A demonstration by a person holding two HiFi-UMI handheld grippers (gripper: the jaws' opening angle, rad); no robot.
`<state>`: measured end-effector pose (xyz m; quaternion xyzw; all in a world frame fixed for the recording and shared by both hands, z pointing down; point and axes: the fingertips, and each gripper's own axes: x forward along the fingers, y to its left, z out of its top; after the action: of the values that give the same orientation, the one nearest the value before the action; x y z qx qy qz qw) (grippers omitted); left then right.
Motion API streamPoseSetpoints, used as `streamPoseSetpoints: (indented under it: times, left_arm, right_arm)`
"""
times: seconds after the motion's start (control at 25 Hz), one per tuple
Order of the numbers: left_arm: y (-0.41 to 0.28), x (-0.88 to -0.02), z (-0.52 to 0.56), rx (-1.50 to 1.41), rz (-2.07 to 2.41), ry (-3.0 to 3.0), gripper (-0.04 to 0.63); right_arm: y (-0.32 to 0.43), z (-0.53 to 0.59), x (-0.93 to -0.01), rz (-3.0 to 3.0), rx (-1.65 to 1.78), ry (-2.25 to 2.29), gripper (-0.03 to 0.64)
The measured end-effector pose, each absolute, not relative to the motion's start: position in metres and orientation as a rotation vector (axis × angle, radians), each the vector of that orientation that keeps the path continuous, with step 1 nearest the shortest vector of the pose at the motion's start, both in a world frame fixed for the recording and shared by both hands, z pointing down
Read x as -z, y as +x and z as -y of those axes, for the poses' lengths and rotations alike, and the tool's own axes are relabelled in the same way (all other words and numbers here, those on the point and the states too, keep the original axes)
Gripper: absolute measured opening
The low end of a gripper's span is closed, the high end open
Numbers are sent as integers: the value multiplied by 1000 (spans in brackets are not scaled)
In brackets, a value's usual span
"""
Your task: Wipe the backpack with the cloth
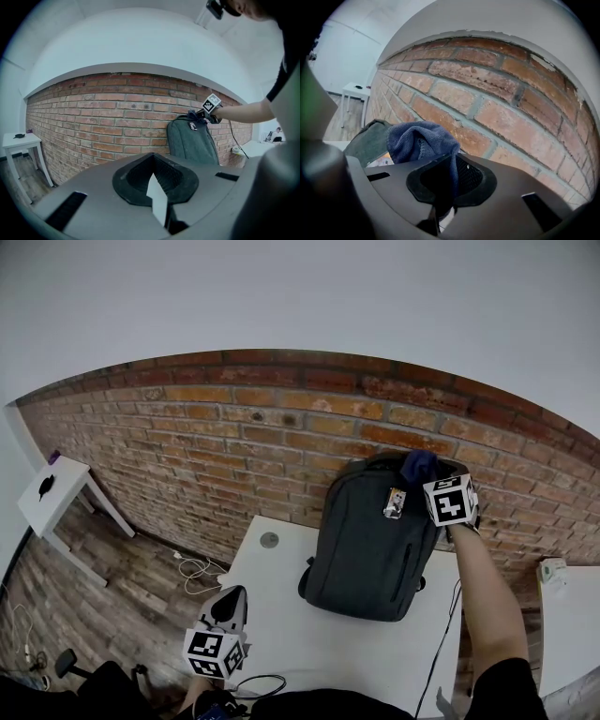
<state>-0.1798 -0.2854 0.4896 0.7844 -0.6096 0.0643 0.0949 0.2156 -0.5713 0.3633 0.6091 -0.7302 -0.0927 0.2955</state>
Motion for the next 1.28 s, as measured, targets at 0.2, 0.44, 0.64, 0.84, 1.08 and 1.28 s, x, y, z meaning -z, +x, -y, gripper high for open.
streamPoseSetpoints:
  times: [0.2,0.44,0.64,0.84,1.08,1.28]
  left_arm:
    - [-177,-488,287,-186,1798,2333,-3]
    - [-172,-489,287,-203,1793,2343,-3]
    - [-166,-486,289,-209,1782,2361,-3]
    - [-160,-485,290,-211,1770,2376,-2]
    - [-153,-484,290,-213,1754,2391,-3]
    - [-152,-484,289,-212,1749,2395,-3]
  right_arm:
    - [245,568,-370,1898,224,1653,29]
    - [265,559,-382,1895,202,1670,29]
    - [272,549,-395,1923,180,1686,29]
    - [277,536,-401,1949,215,1725,29]
    - [285,517,-418,1992,166,1769,29]
    - [286,504,-430,2018,112,1783,29]
